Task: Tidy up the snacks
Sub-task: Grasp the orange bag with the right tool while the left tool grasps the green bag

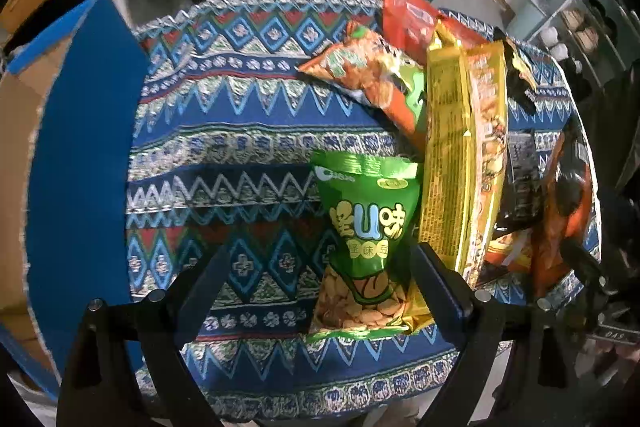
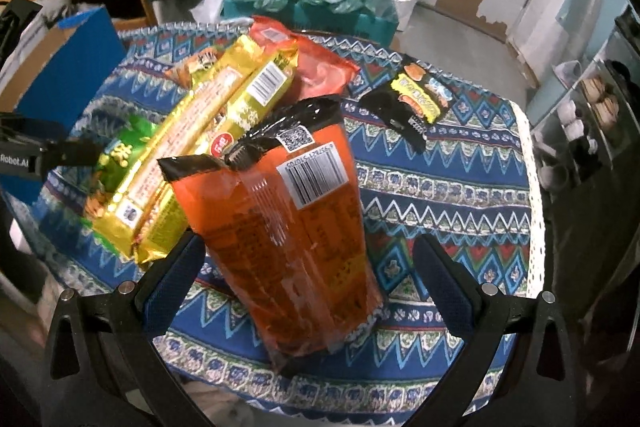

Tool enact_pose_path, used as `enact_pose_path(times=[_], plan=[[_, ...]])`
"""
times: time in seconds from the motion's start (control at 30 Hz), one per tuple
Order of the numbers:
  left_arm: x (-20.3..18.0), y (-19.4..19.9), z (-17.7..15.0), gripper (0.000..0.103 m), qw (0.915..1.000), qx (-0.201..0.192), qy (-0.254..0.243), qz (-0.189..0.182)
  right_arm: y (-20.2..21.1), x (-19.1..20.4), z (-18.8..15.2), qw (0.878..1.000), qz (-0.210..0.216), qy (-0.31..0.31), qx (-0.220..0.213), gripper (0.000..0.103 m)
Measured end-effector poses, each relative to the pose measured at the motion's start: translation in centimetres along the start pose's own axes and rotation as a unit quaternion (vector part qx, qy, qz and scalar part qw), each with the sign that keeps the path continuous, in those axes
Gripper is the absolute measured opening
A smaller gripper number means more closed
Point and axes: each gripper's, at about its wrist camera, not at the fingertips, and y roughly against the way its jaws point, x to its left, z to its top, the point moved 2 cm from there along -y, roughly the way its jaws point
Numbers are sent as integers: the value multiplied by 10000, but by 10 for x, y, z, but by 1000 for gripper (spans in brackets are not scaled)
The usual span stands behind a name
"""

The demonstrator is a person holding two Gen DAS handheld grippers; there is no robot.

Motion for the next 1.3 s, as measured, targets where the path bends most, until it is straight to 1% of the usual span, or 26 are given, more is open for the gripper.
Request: enact_pose_path(times=[0.13,0.3,0.33,0.37,0.43,0.53,0.6,0.63,0.67,0.7,0.8,0.87,0.97,1.13,1.23,1.3], plan=[[-3,-12,0,93,10000,-23,-57,15,-15,1,3,10000,-24,83,40,102],[-4,-32,-1,93,9998,140,-116,16,-34,0,4,9999,-63,66,144,102],[-4,-36,-1,93,9998,171,-127,-4,-37,-1,3,9998,-66,44,174,99],[-4,-39,-2,92,9997,209,-127,-41,-41,-2,2,9998,-33,5,210,92],[-2,-43,-2,92,9995,249,-83,-161,-44,-4,1,9995,112,-131,255,88],[-2,-46,-2,78,9988,257,-71,-413,-41,-8,2,9991,154,-318,250,80],[-3,-46,-1,62,9980,270,-146,-561,-37,-10,3,9986,174,-455,216,73],[-4,-45,-3,56,9976,262,-192,-618,-35,-10,3,9982,188,-522,219,70],[-6,-45,-3,45,9970,264,-252,-683,-33,-11,3,9979,207,-580,209,65],[-10,-43,-3,39,9966,260,-311,-717,-32,-11,3,9977,201,-616,191,63],[-17,-38,-2,37,9971,130,-574,-478,-26,-13,3,9968,175,-756,178,59],[-20,-36,-3,34,9972,93,-607,-423,-22,-15,2,9959,193,-865,158,58],[-18,-35,-1,32,9977,125,-468,-465,-13,-15,1,9950,211,-972,101,54],[-5,-15,-4,31,9984,-101,-386,-397,6,-10,4,9946,237,-1010,-95,54],[2,2,-9,31,9984,-196,-258,-465,15,-6,8,9941,297,-1018,-204,54],[2,8,-6,31,9983,-255,-206,-473,21,-2,11,9939,340,-1003,-296,54]])
